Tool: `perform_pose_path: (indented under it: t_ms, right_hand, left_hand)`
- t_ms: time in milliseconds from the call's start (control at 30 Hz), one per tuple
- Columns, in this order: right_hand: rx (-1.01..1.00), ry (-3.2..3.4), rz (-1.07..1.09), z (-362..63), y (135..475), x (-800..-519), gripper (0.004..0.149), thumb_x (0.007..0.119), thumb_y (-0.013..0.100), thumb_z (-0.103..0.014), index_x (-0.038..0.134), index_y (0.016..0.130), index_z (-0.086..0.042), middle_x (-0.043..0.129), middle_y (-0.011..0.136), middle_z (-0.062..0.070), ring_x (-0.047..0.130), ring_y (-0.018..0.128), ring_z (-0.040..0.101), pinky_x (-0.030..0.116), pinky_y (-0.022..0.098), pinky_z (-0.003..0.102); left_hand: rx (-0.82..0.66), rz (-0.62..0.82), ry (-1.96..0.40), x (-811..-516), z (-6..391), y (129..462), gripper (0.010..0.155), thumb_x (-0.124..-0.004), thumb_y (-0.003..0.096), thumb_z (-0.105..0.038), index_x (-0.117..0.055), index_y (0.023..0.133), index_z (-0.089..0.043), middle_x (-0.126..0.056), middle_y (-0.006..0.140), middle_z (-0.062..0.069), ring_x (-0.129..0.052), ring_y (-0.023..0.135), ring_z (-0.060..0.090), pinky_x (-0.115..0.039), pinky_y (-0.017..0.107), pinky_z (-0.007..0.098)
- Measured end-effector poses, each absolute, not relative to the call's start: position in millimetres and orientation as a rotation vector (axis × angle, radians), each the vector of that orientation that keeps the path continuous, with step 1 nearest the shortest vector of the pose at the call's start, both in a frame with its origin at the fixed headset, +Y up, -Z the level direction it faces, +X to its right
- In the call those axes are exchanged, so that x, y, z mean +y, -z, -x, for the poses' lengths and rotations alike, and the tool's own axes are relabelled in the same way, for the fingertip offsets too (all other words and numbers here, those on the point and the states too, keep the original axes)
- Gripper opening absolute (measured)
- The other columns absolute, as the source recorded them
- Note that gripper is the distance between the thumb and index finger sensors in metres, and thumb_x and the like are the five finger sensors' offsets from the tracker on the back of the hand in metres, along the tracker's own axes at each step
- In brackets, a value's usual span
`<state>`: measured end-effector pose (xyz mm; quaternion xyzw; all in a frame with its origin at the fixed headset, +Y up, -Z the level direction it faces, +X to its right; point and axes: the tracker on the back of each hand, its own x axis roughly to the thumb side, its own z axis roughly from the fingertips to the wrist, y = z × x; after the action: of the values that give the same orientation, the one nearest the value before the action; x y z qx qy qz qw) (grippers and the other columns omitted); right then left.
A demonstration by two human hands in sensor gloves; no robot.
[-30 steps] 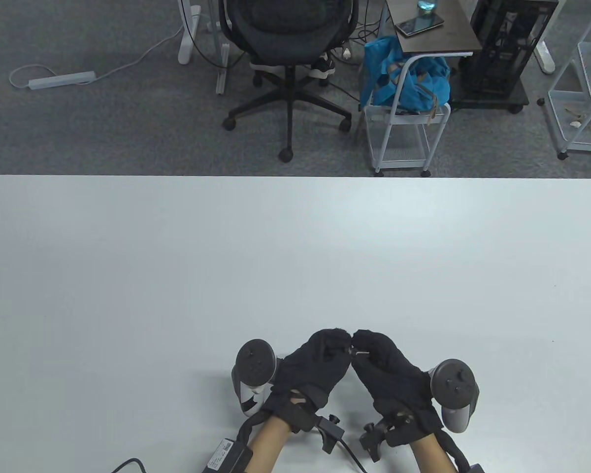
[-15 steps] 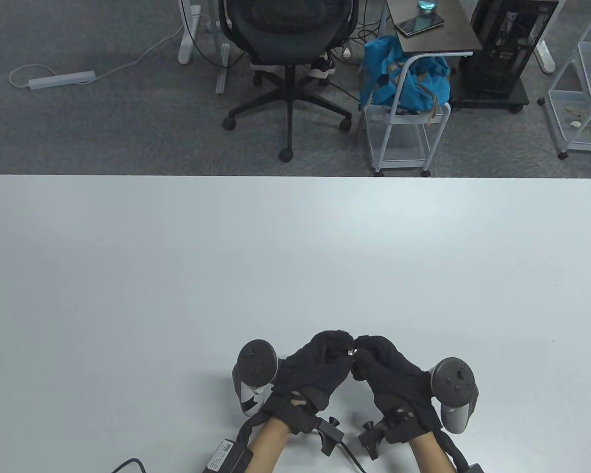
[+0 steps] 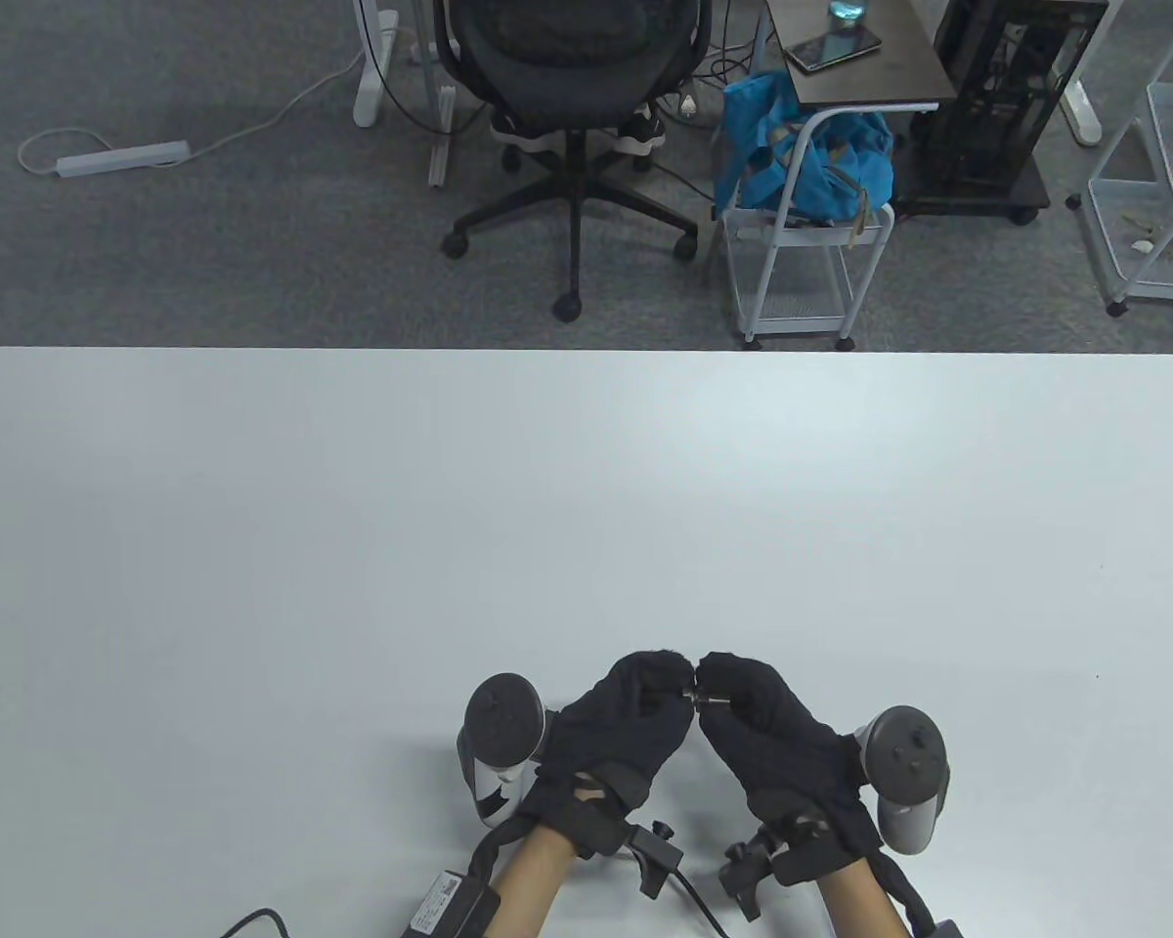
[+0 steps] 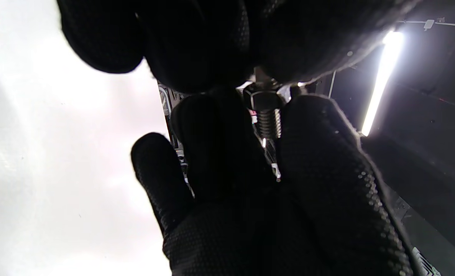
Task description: Unscrew nut from screw
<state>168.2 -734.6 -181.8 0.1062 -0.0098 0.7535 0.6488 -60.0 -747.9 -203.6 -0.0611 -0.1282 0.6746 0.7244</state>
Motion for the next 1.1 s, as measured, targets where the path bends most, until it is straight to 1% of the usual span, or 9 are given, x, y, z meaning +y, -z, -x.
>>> perform_pose_path:
  t_ms: [133, 233, 433, 533, 733, 867, 967, 1033, 1100]
  right_hand:
    - [-0.014, -1.769, -0.158, -169.5, 181.3, -740.4, 0.065, 0.070, 0.055, -0.052, 0.066, 0.102, -0.007, 0.081, 0.090, 0.022, 0.084, 0.073, 0.046, 0.067, 0.057, 0.068]
    - [-0.003, -1.782, -0.168, -166.7, 181.9, -741.2, 0.059, 0.070, 0.055, -0.050, 0.074, 0.094, -0.005, 0.092, 0.073, 0.015, 0.093, 0.057, 0.039, 0.075, 0.051, 0.063]
    - [-0.034, -1.773, -0.197, -166.2, 181.5, -737.1, 0.053, 0.075, 0.054, -0.041, 0.071, 0.094, -0.006, 0.091, 0.069, 0.008, 0.094, 0.053, 0.031, 0.079, 0.052, 0.058]
    - [-0.048, -1.764, -0.220, -165.9, 181.2, -735.3, 0.051, 0.076, 0.054, -0.038, 0.070, 0.095, -0.008, 0.090, 0.072, 0.010, 0.093, 0.056, 0.032, 0.077, 0.054, 0.059]
    - [-0.016, -1.728, -0.261, -164.8, 180.7, -732.0, 0.048, 0.080, 0.054, -0.030, 0.068, 0.100, -0.022, 0.069, 0.098, 0.016, 0.077, 0.083, 0.040, 0.066, 0.063, 0.065]
    - [-0.031, -1.734, -0.218, -165.9, 180.7, -736.8, 0.062, 0.074, 0.055, -0.045, 0.059, 0.107, -0.013, 0.065, 0.102, 0.022, 0.073, 0.085, 0.046, 0.062, 0.062, 0.067]
    - [-0.022, -1.792, -0.148, -167.2, 180.6, -740.8, 0.066, 0.070, 0.056, -0.052, 0.064, 0.103, -0.007, 0.077, 0.092, 0.022, 0.082, 0.075, 0.047, 0.066, 0.058, 0.067]
    - [-0.014, -1.805, -0.163, -165.9, 181.5, -741.3, 0.060, 0.070, 0.056, -0.050, 0.073, 0.096, -0.005, 0.090, 0.077, 0.016, 0.091, 0.061, 0.041, 0.073, 0.053, 0.064]
    - [-0.029, -1.794, -0.167, -164.1, 180.4, -739.6, 0.056, 0.071, 0.055, -0.047, 0.074, 0.093, -0.005, 0.092, 0.071, 0.013, 0.094, 0.055, 0.036, 0.076, 0.052, 0.062]
  left_hand:
    - [-0.297, 0.129, -1.470, -747.5, 58.8, 203.3, 0.049, -0.088, 0.0467, -0.037, -0.078, 0.093, -0.023, -0.090, 0.085, 0.012, -0.094, 0.063, 0.029, -0.079, 0.056, 0.059]
    - [-0.307, 0.130, -1.464, -747.3, 58.3, 203.3, 0.049, -0.088, 0.0469, -0.037, -0.077, 0.093, -0.023, -0.090, 0.085, 0.013, -0.094, 0.064, 0.029, -0.078, 0.057, 0.059]
    - [-0.313, 0.143, -1.452, -749.5, 57.9, 203.2, 0.049, -0.087, 0.0479, -0.038, -0.078, 0.094, -0.023, -0.090, 0.086, 0.012, -0.094, 0.064, 0.030, -0.078, 0.057, 0.060]
    - [-0.312, 0.145, -1.448, -748.8, 57.4, 203.0, 0.049, -0.087, 0.0476, -0.038, -0.078, 0.093, -0.023, -0.090, 0.085, 0.013, -0.095, 0.064, 0.030, -0.078, 0.056, 0.060]
    - [-0.277, 0.142, -1.476, -750.9, 59.8, 203.7, 0.049, -0.087, 0.0473, -0.038, -0.078, 0.093, -0.023, -0.090, 0.085, 0.013, -0.094, 0.063, 0.029, -0.078, 0.056, 0.059]
    - [-0.287, 0.138, -1.473, -749.6, 58.5, 203.5, 0.049, -0.088, 0.0471, -0.038, -0.077, 0.093, -0.023, -0.090, 0.085, 0.013, -0.094, 0.064, 0.029, -0.078, 0.056, 0.059]
    - [-0.293, 0.137, -1.463, -749.5, 58.0, 203.4, 0.049, -0.088, 0.0472, -0.037, -0.077, 0.093, -0.023, -0.089, 0.085, 0.013, -0.094, 0.064, 0.029, -0.078, 0.057, 0.059]
    - [-0.297, 0.134, -1.462, -749.4, 57.8, 203.3, 0.049, -0.088, 0.0470, -0.037, -0.077, 0.093, -0.024, -0.089, 0.086, 0.013, -0.094, 0.064, 0.030, -0.078, 0.057, 0.059]
    - [-0.298, 0.133, -1.457, -749.4, 58.0, 203.2, 0.049, -0.088, 0.0471, -0.037, -0.077, 0.093, -0.024, -0.089, 0.086, 0.013, -0.094, 0.064, 0.029, -0.078, 0.057, 0.059]
